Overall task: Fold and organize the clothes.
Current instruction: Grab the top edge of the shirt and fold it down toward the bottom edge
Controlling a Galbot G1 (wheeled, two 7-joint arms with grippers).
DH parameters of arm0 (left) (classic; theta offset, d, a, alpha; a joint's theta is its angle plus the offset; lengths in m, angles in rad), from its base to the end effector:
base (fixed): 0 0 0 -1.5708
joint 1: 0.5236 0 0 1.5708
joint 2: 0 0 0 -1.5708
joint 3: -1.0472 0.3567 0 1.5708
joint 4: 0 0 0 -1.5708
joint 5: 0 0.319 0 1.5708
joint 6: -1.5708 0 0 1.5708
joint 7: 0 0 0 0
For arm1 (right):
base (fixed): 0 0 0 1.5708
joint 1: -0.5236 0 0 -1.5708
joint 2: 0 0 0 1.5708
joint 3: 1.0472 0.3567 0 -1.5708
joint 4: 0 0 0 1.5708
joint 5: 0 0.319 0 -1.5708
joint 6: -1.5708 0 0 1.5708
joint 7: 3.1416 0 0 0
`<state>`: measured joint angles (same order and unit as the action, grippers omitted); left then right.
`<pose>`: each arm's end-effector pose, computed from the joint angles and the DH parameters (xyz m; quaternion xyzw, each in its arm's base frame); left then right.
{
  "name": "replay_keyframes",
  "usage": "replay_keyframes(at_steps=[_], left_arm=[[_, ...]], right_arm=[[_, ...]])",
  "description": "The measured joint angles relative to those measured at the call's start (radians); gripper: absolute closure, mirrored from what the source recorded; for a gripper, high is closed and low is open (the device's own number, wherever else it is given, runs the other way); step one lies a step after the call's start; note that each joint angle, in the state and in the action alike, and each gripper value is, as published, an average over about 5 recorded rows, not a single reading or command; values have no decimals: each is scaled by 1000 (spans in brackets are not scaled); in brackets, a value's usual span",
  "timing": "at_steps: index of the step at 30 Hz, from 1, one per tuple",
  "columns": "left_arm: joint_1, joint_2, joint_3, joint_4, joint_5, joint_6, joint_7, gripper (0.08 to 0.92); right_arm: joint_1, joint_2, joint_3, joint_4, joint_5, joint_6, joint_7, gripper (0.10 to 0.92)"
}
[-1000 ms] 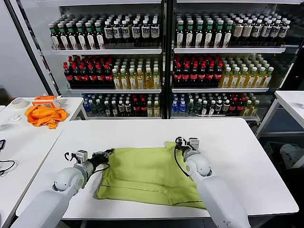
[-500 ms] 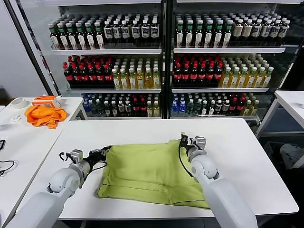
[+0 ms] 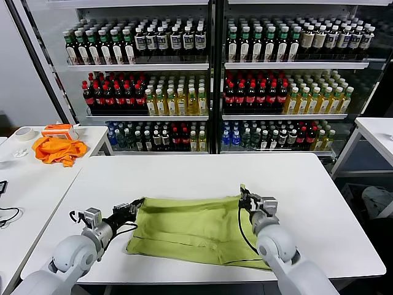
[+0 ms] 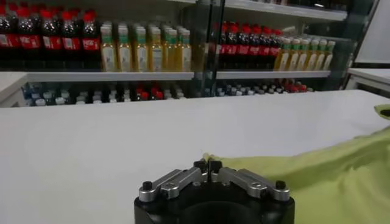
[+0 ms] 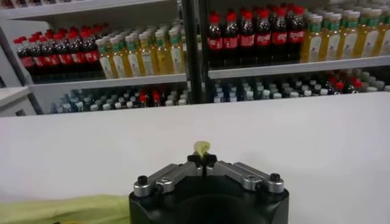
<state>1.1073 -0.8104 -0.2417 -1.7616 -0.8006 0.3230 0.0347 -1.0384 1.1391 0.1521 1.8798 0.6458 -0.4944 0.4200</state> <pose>0.2838 0.1410 -0.2922 -0.1853 -0.9580 0.0150 0.2181 0.2856 -0.0085 -0.2795 0.0574 -0.9764 -0.0271 0.2065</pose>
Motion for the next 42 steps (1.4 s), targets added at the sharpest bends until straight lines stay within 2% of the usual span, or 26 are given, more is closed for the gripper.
replay_keyframes(at_steps=[15, 36, 39, 42], left_arm=[[111, 20, -66, -76, 14, -2, 1, 917], [175, -4, -77, -106, 49, 26, -2, 917], [175, -11, -74, -107, 62, 35, -8, 898], [176, -16, -77, -109, 72, 40, -16, 830]], right_arm=[[-163, -16, 30, 141, -65, -10, 14, 917], [-254, -15, 40, 181, -121, 4, -5, 914], [-269, -12, 41, 190, -130, 10, -8, 868], [-283, -13, 47, 201, -134, 13, -6, 782]])
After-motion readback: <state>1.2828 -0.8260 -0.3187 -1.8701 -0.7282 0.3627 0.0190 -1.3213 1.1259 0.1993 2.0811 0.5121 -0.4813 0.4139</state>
